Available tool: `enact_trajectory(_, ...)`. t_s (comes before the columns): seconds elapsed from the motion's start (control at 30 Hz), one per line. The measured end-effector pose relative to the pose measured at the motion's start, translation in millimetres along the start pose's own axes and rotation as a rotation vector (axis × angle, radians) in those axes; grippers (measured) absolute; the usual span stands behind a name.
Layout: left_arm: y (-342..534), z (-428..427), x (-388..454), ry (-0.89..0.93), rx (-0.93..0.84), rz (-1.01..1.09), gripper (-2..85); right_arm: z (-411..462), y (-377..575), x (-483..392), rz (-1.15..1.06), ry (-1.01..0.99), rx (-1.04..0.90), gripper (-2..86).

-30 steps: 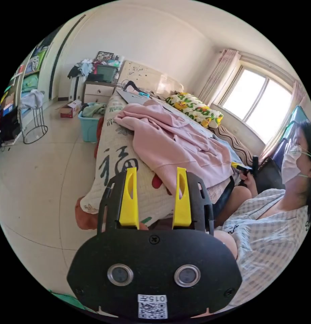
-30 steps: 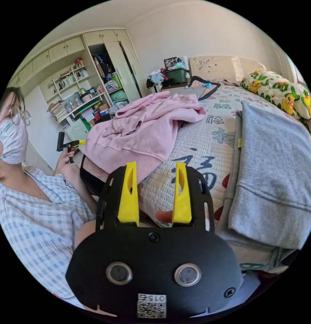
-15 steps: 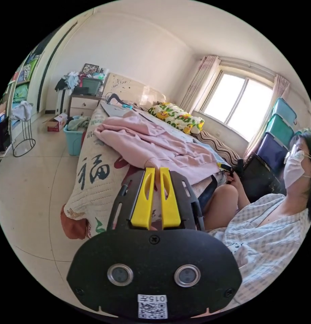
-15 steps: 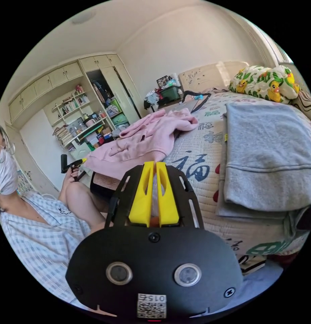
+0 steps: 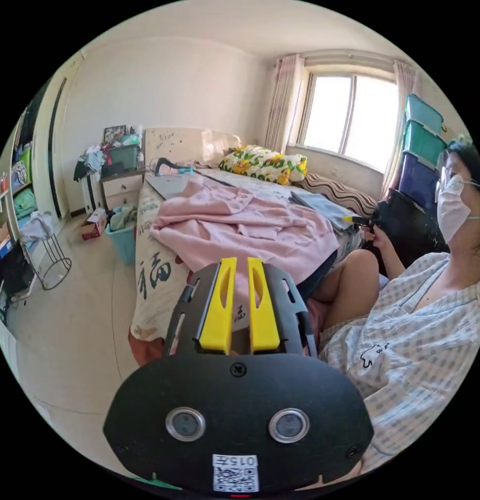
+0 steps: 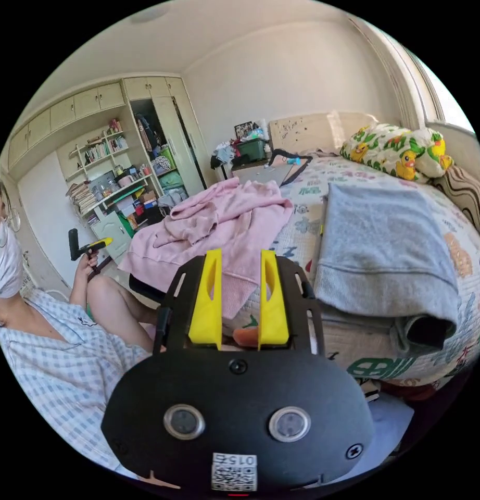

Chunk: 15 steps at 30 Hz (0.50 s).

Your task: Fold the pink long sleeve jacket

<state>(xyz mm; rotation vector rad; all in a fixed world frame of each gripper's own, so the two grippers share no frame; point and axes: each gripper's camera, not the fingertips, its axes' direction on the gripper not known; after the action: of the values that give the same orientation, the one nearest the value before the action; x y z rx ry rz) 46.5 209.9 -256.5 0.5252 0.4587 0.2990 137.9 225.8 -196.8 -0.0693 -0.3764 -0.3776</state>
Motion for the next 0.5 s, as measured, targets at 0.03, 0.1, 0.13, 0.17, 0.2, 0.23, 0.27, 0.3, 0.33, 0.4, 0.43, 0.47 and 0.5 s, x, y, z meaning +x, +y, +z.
enact_trajectory(0.03, -18, -12, 14, -0.019, 0.14, 0.053, 6.4, 3, -11, -6, -0.025, 0.005, 0.002, 11.2)
enact_trajectory(0.1, -46, -18, 32, -0.037, 0.32, 0.114, 8.6, 29, -55, -32, -0.132, -0.004, -0.01, 11.9)
enact_trajectory(0.13, -67, -13, 39, -0.034, 0.389, 0.132, 10.6, 37, -66, -37, -0.141, -0.003, -0.015, 13.1)
enact_trajectory(0.17, -78, -8, 41, -0.028, 0.401, 0.132, 11.7, 56, -87, -43, -0.14, 0.0, -0.044, 15.5)
enact_trajectory(0.2, -103, 6, 43, -0.01, 0.396, 0.119, 13.9, 77, -107, -47, -0.141, -0.001, -0.089, 17.1)
enact_trajectory(0.23, -124, 24, 44, 0.006, 0.39, 0.097, 16.1, 88, -116, -48, -0.139, 0.004, -0.108, 17.8)
enact_trajectory(0.27, -132, 34, 45, 0.012, 0.394, 0.086, 17.1, 109, -129, -48, -0.125, 0.013, -0.132, 19.1)
enact_trajectory(0.3, -145, 53, 46, 0.01, 0.4, 0.072, 18.9, 128, -136, -46, -0.104, 0.003, -0.155, 19.9)
enact_trajectory(0.33, -151, 73, 48, -0.01, 0.403, 0.074, 20.5, 138, -137, -45, -0.093, -0.004, -0.166, 20.1)
enact_trajectory(0.4, -147, 100, 49, -0.059, 0.397, 0.055, 22.2, 168, -128, -40, -0.059, -0.019, -0.202, 20.4)
enact_trajectory(0.43, -137, 118, 51, -0.042, 0.369, 0.057, 22.9, 176, -125, -40, -0.074, -0.014, -0.237, 20.5)
enact_trajectory(0.47, -132, 126, 52, -0.03, 0.344, 0.07, 23.2, 186, -119, -38, -0.092, 0.009, -0.285, 20.7)
enact_trajectory(0.5, -121, 142, 55, -0.043, 0.283, 0.099, 24.1, 189, -118, -31, -0.074, -0.003, -0.291, 20.4)
